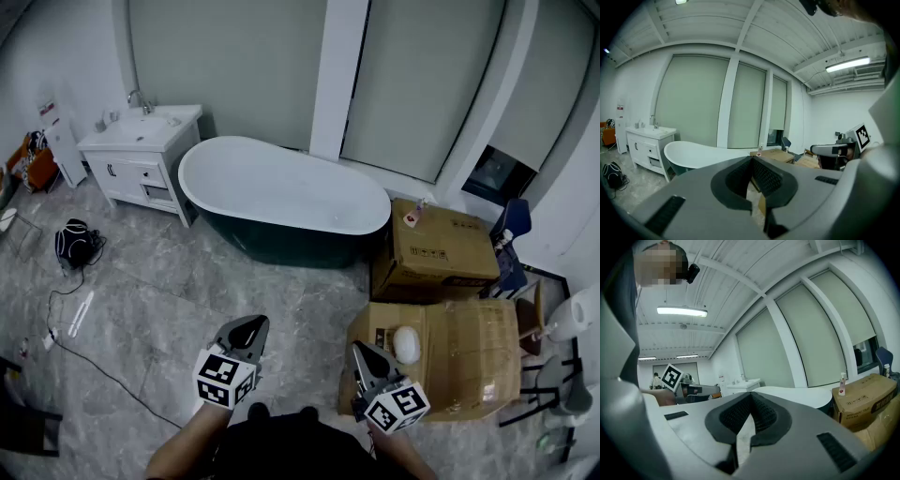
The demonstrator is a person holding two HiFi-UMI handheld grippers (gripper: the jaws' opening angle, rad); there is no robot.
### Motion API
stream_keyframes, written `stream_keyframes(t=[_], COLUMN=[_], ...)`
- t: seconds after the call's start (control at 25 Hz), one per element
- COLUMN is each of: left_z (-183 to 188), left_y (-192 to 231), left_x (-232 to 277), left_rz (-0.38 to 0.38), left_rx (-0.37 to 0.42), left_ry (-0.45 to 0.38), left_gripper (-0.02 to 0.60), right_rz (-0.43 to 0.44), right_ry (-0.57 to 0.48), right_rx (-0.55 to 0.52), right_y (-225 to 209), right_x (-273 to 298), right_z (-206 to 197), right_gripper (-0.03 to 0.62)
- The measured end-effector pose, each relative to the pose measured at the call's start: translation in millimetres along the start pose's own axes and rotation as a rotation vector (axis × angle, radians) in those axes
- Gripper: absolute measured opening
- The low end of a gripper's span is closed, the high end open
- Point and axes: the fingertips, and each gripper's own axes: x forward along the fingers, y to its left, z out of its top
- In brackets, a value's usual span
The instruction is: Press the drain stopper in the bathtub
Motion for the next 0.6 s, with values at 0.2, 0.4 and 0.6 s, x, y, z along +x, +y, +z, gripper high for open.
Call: stream_keyframes(t=[0.2, 0.4, 0.6], left_z=[-2, 2, 4], left_y=[-9, -22, -40], left_x=[3, 8, 17], left_rz=[-0.004, -0.011, -0.017], left_rx=[-0.001, 0.013, 0.017], left_ry=[0.008, 0.007, 0.005], left_gripper=[0.017, 0.017, 0.017], right_rz=[-0.004, -0.008, -0.019], right_ry=[-0.007, -0.018, -0.038], right_rx=[0.003, 0.003, -0.002], right_y=[-6, -15, -30], right_x=[-5, -15, -28], right_z=[0, 2, 7], right_gripper=[0.011, 0.011, 0.011])
